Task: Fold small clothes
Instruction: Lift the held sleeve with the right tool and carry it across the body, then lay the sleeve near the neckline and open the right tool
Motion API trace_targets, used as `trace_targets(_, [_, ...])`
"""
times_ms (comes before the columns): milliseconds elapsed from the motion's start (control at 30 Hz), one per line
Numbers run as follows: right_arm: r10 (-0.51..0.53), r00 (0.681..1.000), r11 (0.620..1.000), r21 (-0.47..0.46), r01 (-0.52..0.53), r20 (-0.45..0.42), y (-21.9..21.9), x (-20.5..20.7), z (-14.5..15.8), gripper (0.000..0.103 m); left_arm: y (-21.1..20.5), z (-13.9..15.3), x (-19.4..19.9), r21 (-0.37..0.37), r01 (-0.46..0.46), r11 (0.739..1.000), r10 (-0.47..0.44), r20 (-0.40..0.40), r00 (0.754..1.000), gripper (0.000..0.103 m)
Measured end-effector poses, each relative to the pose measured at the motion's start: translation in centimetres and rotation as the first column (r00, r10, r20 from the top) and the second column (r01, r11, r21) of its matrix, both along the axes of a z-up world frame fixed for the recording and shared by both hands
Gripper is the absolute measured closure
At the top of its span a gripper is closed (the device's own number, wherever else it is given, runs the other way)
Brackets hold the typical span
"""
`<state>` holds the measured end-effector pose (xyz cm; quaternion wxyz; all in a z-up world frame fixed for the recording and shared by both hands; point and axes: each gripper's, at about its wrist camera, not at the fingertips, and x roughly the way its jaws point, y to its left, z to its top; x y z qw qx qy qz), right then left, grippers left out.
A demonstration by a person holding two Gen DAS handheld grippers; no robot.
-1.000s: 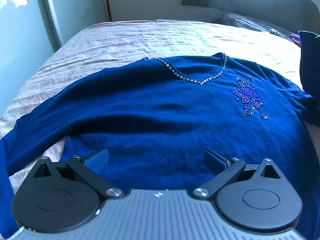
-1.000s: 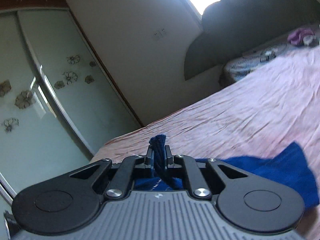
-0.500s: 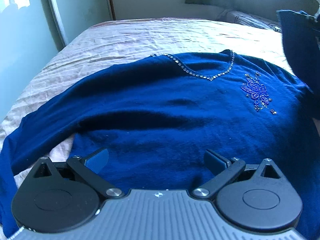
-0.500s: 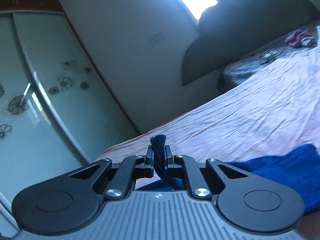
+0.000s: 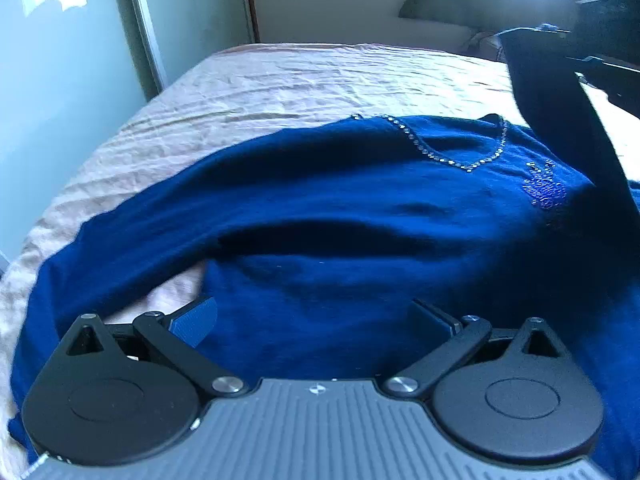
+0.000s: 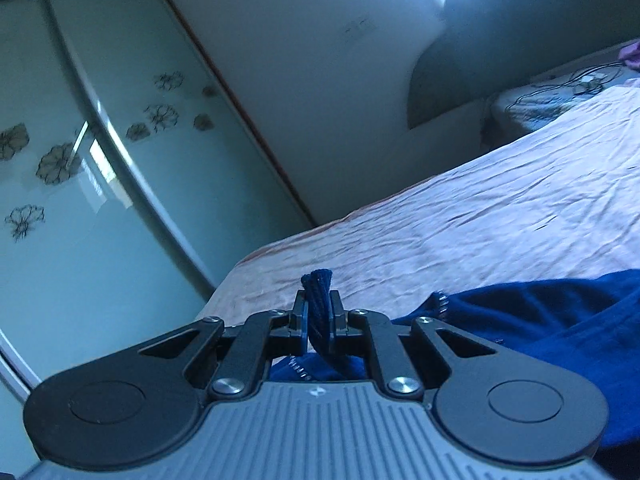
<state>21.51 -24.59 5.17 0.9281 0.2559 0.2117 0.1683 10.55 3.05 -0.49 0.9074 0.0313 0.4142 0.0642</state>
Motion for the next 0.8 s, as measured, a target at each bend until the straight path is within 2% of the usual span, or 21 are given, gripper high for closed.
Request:
trace_targets(567, [0.170,0.984,0.984,-0.050,-0.173,-0.052,9.6,2.6,-1.8,0.094,3.7,-0.3,-0.3,-0.010,-0.071,0.997,0.071,-0.010,0.997,0.001])
trace_targets(800, [0.220,0.972,0.972,-0.067,-0.225,-0.078,12.4,3.5,-2.8,0.094,5.2,-0.4,-0.5,-0.045,-0.102,0.994,0.101,-0.028,0.994,0.001])
